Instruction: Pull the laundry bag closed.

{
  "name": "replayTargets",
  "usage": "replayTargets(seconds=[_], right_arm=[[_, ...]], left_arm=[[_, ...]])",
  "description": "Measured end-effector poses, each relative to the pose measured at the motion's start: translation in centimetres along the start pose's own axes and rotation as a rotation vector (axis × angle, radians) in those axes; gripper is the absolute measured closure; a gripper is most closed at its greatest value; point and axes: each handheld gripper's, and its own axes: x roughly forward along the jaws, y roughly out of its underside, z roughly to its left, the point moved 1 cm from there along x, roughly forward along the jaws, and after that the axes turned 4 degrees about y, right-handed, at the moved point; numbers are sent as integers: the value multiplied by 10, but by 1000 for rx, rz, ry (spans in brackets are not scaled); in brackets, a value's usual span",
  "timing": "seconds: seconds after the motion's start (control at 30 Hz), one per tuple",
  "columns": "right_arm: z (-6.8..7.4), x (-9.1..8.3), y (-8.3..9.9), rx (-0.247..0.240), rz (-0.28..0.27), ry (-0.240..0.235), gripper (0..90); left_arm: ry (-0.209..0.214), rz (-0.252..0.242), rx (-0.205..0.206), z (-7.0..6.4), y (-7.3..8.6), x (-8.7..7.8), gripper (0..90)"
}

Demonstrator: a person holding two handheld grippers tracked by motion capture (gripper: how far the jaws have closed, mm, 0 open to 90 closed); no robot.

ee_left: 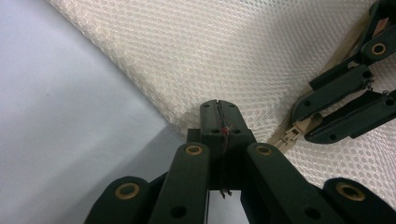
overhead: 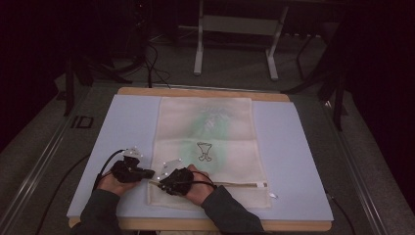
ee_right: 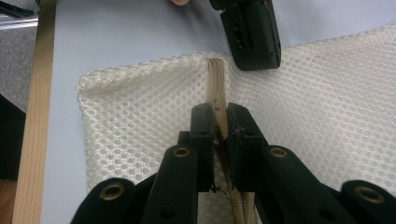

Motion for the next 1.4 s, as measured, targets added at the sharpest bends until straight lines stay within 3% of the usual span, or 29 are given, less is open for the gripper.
replayTargets(seconds=[1.4], right_arm=[[0, -24, 16, -35, 56, 27, 823]], left_arm=[[0, -2, 1, 0, 0, 0, 900]])
